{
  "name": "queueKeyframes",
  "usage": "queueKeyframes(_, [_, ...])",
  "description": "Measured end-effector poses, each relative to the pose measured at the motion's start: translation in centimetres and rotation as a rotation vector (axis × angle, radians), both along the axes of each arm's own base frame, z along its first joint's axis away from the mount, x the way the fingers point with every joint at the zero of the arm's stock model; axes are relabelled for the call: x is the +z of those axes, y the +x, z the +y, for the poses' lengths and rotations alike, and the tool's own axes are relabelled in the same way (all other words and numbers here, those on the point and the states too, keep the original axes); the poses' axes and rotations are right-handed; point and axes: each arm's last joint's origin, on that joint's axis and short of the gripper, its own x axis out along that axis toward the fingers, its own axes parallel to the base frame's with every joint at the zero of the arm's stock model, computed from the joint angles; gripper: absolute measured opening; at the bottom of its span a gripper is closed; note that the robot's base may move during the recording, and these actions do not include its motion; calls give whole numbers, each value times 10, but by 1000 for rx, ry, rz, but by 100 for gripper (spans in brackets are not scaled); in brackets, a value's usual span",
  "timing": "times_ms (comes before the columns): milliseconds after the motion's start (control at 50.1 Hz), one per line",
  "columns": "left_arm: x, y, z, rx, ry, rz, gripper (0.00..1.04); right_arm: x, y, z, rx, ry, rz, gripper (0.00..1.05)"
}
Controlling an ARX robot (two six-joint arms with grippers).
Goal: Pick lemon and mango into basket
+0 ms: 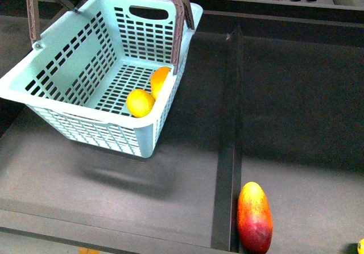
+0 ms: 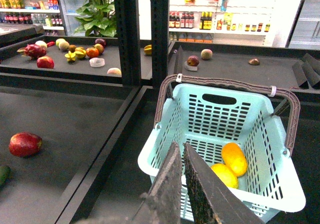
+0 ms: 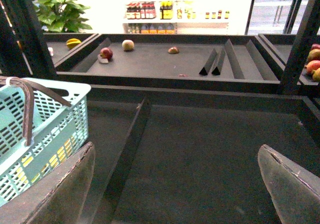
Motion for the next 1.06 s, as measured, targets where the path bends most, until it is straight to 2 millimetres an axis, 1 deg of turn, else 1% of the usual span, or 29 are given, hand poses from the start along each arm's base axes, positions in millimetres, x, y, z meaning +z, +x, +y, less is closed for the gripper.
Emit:
queueKeyframes(559, [0,0,0,0,-1,1,4,0,0,0,0,0,0,96])
queueKeyframes(599, [0,0,0,0,0,1,11,0,0,0,0,0,0,96])
queueKeyframes(639, [0,0,0,0,0,1,20,0,0,0,0,0,0,96])
queueKeyframes(938, [0,0,0,0,0,1,98,0,0,0,0,0,0,96])
queueKeyframes(958, [0,0,0,0,2,2,99,0,0,0,0,0,0,96])
queueKeyframes(998, [0,0,0,0,2,2,97,0,0,0,0,0,0,96])
queueKeyframes(1058, [0,0,0,0,2,2,98,0,0,0,0,0,0,96])
